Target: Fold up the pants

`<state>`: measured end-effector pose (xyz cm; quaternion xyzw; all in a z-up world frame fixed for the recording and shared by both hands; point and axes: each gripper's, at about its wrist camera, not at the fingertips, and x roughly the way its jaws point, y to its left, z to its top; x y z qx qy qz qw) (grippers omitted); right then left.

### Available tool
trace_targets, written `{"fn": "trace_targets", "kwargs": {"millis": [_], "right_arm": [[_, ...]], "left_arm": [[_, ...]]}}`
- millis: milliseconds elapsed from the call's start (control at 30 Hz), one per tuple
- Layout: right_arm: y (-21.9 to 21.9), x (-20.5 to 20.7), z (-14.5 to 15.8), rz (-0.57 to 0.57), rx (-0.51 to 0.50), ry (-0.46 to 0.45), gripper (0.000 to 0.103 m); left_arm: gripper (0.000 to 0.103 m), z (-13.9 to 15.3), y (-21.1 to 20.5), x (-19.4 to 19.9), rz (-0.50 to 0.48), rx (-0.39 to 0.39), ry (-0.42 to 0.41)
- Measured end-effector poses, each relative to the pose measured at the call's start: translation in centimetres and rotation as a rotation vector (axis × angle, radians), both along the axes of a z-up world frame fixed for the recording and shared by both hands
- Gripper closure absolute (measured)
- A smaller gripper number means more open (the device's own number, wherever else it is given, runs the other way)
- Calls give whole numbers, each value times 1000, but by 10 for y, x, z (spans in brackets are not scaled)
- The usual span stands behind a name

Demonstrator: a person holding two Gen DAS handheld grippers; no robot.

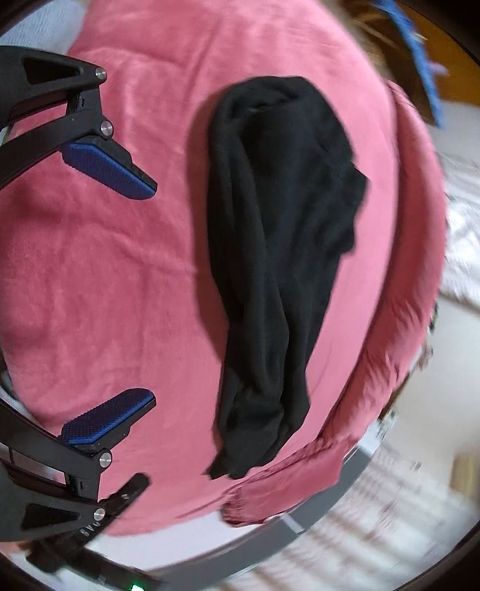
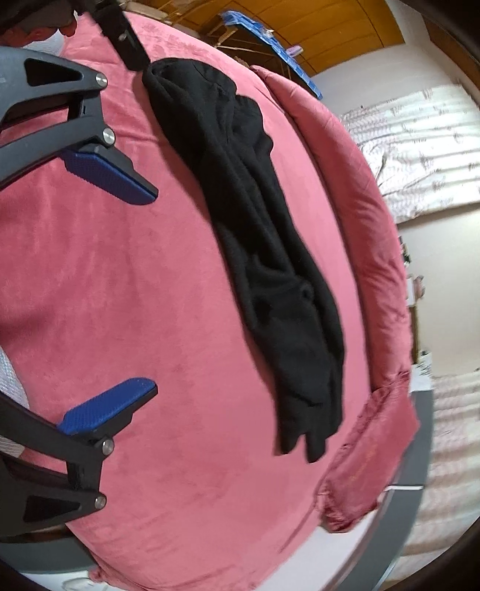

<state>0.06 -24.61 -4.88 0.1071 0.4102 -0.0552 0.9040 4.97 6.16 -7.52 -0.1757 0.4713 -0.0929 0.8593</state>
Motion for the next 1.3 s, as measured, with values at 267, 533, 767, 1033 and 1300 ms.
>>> {"fn": "trace_targets", "kwargs": {"millis": [267, 533, 767, 1033, 1300], "right_arm": [[-62, 30, -33, -92, 92, 67, 17], [-143, 96, -38, -201, 168, 54, 27], [-182, 170, -21, -238, 143, 0, 35], [-176, 266, -25, -237, 110, 47, 44], [-182, 322, -78, -347, 58, 304, 46]], "left_arm": [[0, -22, 82, 40, 278, -5, 19], [5, -45, 167, 76, 551, -21, 33], [20, -67, 178, 102, 535, -77, 29], [24, -84, 169, 112, 465, -144, 28], [22, -90, 158, 131, 434, -45, 8]]}}
